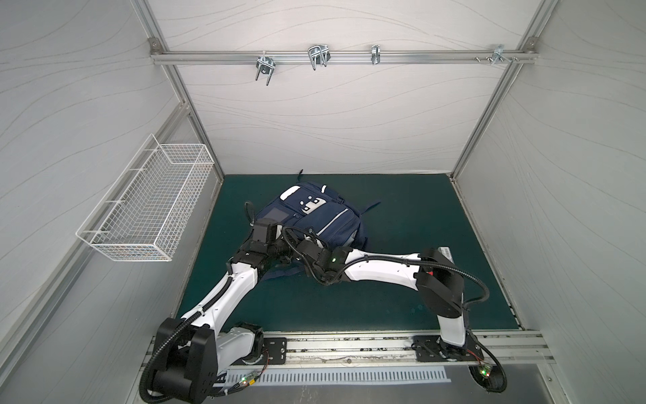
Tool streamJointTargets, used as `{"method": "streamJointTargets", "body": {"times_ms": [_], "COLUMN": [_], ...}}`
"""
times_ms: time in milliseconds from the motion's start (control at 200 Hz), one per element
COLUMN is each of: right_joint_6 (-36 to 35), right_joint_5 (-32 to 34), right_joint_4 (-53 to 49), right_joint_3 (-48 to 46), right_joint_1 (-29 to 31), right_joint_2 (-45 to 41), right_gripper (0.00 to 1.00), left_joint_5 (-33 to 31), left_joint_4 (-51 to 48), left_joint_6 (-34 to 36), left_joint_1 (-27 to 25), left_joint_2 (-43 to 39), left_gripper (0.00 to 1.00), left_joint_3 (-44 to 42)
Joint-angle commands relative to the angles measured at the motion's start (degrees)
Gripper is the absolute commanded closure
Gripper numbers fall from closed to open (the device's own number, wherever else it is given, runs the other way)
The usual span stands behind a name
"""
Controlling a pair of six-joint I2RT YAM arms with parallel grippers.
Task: Pack the student bag
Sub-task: 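Grasp the main compartment zipper pull with the right gripper while the left holds the bag, then pull the zipper along the bag with the right gripper while the left holds the bag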
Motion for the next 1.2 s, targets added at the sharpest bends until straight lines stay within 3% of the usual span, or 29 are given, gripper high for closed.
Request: {"method": "streamJointTargets", "body": {"times_ms": [0, 25, 435, 640, 870, 1040, 1195], "right_joint_6": [0.5, 0.26, -2.31, -1.65, 0.24, 2.21, 4.11], "right_joint_5": [5.15, 4.97, -0.21, -3.3, -4.8, -7.7, -6.76], "right_joint_4": [-0.36, -0.03, 2.93, 2.48, 0.67, -0.81, -3.75], "right_joint_3": [-1.41, -2.39, -24.25, -33.37, -42.75, -45.54, -38.7], "right_joint_1": [-1.67, -1.65, -1.63, -6.45, -9.3, -0.5, 7.48], "right_joint_2": [-2.39, -3.15, -22.57, -31.77, -41.66, -45.85, -40.9], "right_gripper": [0.97, 1.0, 1.0, 1.0, 1.0, 1.0, 1.0], "left_joint_5": [3.06, 2.5, -1.58, -3.98, -8.3, -17.97, -16.61], "left_joint_4": [-0.68, -1.11, -2.29, -7.91, -13.81, -18.91, -19.73], "left_joint_6": [2.24, 2.46, 2.27, 4.89, 7.34, 11.1, 11.42], "left_joint_1": [-1.02, -0.98, 1.3, 3.08, 9.61, 12.46, 14.89], "left_joint_2": [0.3, 0.53, 1.28, 0.23, 2.7, 11.33, 19.29], "left_gripper": [1.0, 1.0, 1.0, 1.0, 1.0, 1.0, 1.0], "left_joint_3": [1.96, 2.13, 1.92, 3.4, 6.14, 12.76, 18.74]}}
